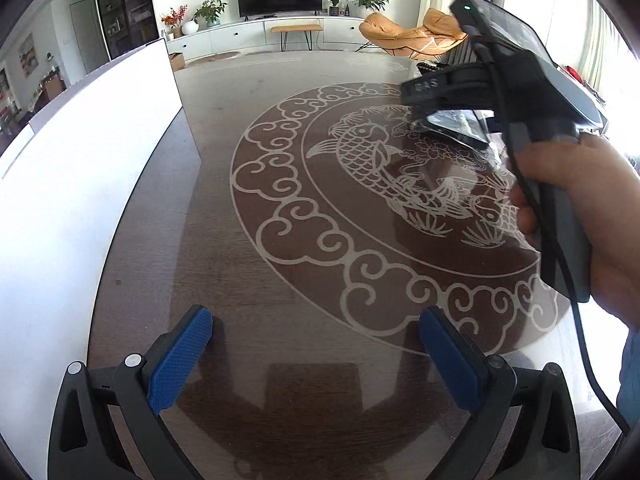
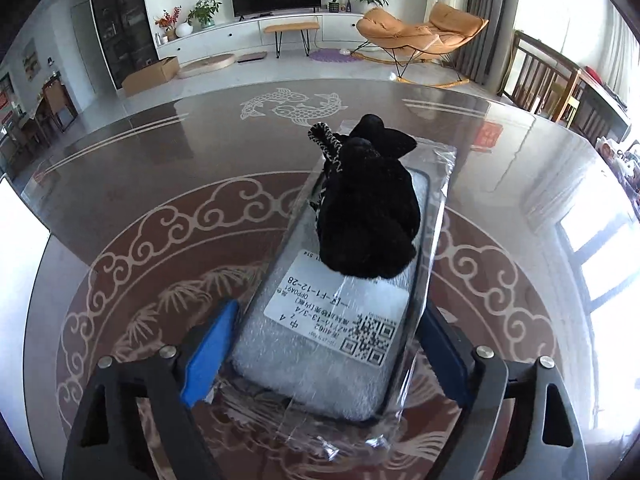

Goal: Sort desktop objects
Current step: 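Move the right tool to the grey packaged item with black pouch and grasp it, then grasp the black velvet pouch with the left tool while the right tool holds the package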

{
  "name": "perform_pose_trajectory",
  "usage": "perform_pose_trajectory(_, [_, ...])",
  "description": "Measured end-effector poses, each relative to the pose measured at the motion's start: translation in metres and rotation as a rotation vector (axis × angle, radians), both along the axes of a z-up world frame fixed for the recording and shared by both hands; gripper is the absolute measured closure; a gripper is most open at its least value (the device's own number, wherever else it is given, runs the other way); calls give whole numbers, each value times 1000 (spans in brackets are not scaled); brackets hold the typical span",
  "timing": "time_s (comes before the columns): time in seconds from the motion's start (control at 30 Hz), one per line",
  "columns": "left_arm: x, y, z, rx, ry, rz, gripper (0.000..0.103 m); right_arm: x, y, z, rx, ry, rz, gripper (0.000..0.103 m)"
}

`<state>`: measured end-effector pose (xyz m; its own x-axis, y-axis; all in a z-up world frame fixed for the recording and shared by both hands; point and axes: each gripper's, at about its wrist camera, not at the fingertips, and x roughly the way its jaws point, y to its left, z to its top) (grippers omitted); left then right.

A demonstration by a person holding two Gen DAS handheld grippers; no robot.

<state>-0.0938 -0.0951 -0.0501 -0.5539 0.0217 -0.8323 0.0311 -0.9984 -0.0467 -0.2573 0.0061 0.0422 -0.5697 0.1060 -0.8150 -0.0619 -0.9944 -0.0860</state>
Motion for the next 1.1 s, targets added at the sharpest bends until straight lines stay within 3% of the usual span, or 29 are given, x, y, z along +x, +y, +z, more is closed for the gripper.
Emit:
perform_pose_trajectory(0.2, [0, 0, 0, -1, 0, 1, 0, 71, 65, 0, 8, 25, 83, 19])
perform_pose_trajectory(0.4, [-2, 2, 0, 4, -13, 27, 0, 192, 152, 2, 12, 31, 175, 18])
perform_pose_trajectory(0.43, [-5, 6, 2, 27, -25, 26, 0, 210, 164, 2, 12, 37, 183, 18])
perform_pose_trajectory(0.53, [-21, 31, 15, 209, -52, -42, 0, 254, 188, 2, 10, 51, 186, 18])
perform_pose_trajectory(0.6, [-36, 63, 33, 259, -49, -94, 0, 272, 198, 2, 7, 52, 189, 18])
perform_pose_trajectory(0.73, [-74, 143, 73, 297, -46, -247, 0, 283, 201, 4, 9, 51, 200, 18])
perform_pose_trajectory(0.83, [-102, 204, 85, 243, -72, -332, 0, 278, 199, 5, 8, 50, 202, 18])
perform_pose_trajectory(1.1, [-135, 289, 63, 251, -174, -423, 0, 273, 192, 4, 10, 50, 202, 18])
